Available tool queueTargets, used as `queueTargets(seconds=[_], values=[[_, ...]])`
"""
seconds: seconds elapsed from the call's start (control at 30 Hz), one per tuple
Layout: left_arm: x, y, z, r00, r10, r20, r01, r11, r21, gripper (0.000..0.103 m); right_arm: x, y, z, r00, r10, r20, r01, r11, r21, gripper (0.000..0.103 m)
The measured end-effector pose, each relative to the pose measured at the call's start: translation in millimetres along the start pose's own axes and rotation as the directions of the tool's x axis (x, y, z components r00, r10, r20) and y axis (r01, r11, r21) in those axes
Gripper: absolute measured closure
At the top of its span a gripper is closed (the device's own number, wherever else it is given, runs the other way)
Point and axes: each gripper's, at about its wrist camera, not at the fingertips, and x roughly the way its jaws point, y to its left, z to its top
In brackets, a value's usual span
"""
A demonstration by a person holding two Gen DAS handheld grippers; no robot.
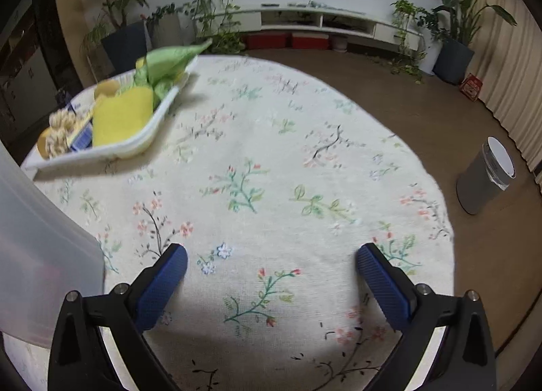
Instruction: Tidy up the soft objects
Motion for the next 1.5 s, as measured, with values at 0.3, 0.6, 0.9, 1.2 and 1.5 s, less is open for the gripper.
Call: queueTargets(seconds=[0.3,0.6,0.9,1.2,1.5], values=[[12.2,1.1,4.7,0.999,-0.021,-0.046,0.021,1.0,-0.013,0.0,1.6,-1.1,3.2,1.0,0.002,0.004,-0.002,1.0,-0.011,0.0],[12.5,1.3,4.4,0.999,-0.021,-0.045,0.02,1.0,-0.013,0.0,2.4,-0.4,4.3,1.0,0.001,0.004,-0.001,1.0,-0.011,0.0],[12.7,1.1,4.2,0.999,-0.02,-0.044,0.02,1.0,-0.013,0.0,2.4,-0.5,4.4,1.0,0.001,0.004,-0.001,1.0,-0.011,0.0],[9.0,-0.1,3.6,0.997,0.005,-0.082,-0.011,0.997,-0.075,0.0,1.8,1.1,2.5,1.0,0.001,0.004,-0.001,1.0,-0.014,0.0],[-109.0,-32.9,-23.4,0.989,-0.052,0.136,0.064,0.995,-0.08,0.0,-10.3,-7.8,-1.9,0.999,0.03,0.012,-0.03,0.999,0.041,0.0]])
